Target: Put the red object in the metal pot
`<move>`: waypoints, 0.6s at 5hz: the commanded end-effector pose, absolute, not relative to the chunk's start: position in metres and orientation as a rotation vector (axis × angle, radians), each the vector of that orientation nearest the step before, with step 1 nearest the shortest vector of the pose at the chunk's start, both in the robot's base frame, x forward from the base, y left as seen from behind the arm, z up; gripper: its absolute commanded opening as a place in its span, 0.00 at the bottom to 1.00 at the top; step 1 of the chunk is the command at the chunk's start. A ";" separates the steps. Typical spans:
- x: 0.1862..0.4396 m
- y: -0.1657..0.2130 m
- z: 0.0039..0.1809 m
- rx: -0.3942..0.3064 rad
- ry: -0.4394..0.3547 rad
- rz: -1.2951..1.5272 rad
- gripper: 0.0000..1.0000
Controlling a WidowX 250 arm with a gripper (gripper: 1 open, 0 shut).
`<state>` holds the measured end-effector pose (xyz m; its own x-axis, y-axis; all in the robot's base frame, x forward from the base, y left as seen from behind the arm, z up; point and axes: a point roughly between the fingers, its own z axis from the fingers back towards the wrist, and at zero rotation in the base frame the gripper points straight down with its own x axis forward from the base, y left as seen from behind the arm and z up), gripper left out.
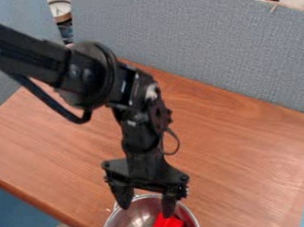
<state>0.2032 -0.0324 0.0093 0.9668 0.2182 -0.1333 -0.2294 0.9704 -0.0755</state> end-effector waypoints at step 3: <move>0.232 -0.036 0.090 -0.139 0.088 0.048 1.00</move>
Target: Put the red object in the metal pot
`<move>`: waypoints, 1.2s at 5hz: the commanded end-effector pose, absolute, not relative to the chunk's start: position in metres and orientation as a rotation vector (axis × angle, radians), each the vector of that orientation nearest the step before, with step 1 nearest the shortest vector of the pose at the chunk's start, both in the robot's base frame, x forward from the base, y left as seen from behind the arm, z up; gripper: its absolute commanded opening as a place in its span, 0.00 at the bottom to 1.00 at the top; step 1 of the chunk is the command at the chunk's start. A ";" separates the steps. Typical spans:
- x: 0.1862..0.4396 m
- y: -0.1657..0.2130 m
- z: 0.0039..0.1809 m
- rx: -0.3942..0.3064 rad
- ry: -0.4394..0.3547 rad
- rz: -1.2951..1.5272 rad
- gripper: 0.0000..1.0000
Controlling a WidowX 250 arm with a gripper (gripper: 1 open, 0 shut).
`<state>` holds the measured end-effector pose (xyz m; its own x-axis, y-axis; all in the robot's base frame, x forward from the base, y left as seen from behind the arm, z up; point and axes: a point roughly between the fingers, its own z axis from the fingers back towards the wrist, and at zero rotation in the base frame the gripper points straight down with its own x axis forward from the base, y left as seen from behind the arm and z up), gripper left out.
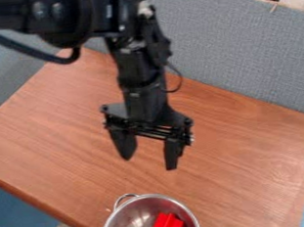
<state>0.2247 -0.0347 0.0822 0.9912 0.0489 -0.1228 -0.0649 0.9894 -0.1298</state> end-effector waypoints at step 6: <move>0.207 -0.018 -0.018 -0.157 0.113 -0.246 1.00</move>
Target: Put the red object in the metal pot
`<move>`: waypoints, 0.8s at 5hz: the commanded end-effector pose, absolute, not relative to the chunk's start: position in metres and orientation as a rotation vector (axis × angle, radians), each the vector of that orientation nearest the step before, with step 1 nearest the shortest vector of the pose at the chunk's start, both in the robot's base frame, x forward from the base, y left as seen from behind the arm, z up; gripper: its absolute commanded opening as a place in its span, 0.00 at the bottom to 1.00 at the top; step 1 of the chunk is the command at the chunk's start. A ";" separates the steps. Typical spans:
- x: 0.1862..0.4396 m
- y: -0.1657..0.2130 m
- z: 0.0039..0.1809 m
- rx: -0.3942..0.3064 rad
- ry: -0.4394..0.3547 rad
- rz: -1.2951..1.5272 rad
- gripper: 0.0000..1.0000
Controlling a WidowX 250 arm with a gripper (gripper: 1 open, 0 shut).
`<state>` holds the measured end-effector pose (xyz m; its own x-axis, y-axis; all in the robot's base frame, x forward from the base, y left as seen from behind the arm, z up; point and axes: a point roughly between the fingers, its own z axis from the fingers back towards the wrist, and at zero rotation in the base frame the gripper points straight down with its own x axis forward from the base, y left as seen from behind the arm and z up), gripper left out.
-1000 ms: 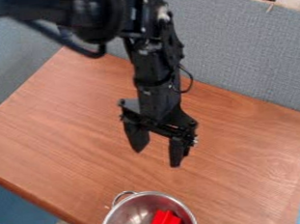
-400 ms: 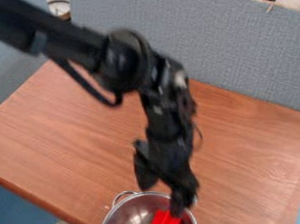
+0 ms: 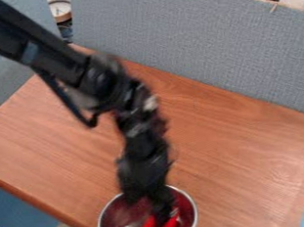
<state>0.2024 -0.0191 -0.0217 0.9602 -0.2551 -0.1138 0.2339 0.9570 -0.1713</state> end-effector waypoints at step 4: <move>0.181 0.032 -0.006 -0.133 0.039 0.162 1.00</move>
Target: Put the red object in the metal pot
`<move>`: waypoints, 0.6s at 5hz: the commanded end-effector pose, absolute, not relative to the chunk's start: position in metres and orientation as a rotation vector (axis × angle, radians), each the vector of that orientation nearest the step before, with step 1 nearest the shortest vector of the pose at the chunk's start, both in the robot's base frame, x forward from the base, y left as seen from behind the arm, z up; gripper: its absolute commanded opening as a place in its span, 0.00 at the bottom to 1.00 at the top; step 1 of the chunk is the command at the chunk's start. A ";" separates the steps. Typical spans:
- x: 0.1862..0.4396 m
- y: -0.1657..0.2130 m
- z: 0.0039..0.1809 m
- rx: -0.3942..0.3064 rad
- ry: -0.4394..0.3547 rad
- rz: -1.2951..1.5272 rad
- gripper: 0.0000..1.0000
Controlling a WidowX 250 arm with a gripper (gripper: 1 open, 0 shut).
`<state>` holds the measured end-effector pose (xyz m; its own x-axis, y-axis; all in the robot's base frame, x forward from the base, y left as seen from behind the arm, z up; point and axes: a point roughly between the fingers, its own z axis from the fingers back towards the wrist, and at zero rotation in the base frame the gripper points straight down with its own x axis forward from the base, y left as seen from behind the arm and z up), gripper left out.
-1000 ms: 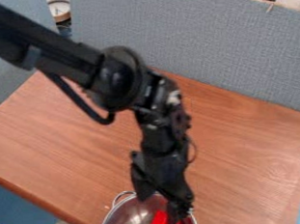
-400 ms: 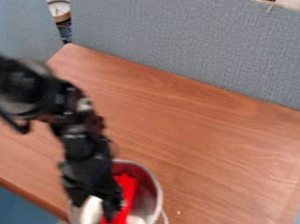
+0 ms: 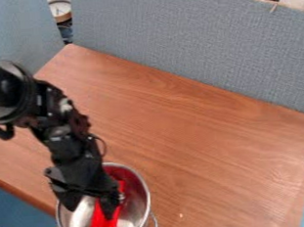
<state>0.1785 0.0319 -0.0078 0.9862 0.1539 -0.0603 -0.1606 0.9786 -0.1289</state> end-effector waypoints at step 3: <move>0.188 -0.014 -0.004 -0.160 0.023 0.194 1.00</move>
